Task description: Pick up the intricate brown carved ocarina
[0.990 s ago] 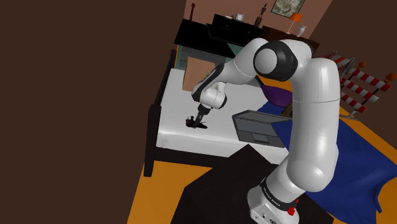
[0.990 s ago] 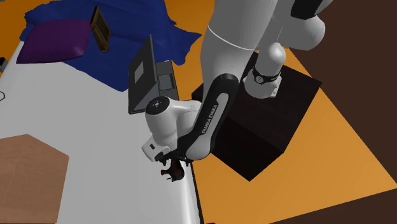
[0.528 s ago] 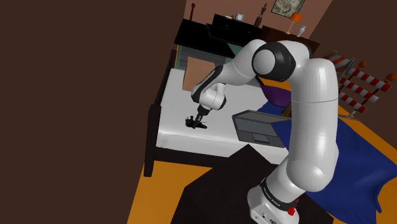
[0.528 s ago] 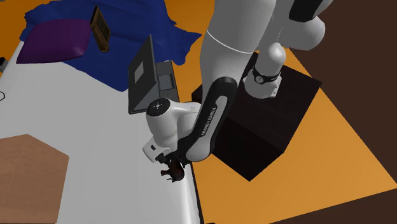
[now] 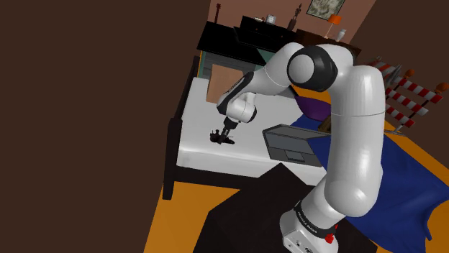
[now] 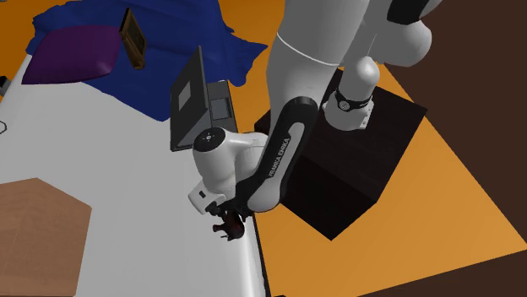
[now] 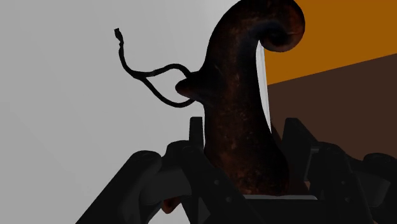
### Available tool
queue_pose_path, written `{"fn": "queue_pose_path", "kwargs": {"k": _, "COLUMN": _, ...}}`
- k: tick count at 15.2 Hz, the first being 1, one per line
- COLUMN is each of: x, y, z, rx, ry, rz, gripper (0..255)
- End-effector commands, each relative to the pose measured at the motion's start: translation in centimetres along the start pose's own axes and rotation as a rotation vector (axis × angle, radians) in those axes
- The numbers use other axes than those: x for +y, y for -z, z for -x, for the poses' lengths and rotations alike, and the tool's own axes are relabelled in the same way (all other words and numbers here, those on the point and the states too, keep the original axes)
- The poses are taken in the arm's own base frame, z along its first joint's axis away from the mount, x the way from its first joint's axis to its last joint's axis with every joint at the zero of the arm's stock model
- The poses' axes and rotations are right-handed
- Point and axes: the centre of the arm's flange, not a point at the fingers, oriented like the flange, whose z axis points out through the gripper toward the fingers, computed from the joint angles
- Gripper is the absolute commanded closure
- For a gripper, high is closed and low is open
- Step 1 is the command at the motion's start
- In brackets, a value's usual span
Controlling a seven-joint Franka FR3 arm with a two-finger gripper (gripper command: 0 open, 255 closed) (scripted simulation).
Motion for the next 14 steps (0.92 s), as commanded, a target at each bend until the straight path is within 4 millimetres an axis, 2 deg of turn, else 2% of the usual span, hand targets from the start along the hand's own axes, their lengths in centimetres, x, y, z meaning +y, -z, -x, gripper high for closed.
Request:
{"fn": "queue_pose_path", "kwargs": {"k": 1, "x": 0.0, "y": 1.1, "z": -0.2, "rx": 0.0, "ry": 0.0, "rz": 0.0, "gripper": 255}}
{"fn": "queue_pose_path", "kwargs": {"k": 12, "x": -0.4, "y": 6.8, "z": -1.2, "rx": 0.0, "ry": 0.0, "rz": 0.0, "gripper": 255}}
{"fn": "queue_pose_path", "kwargs": {"k": 14, "x": -0.4, "y": 6.9, "z": -1.2, "rx": 0.0, "ry": 0.0, "rz": 0.0, "gripper": 255}}
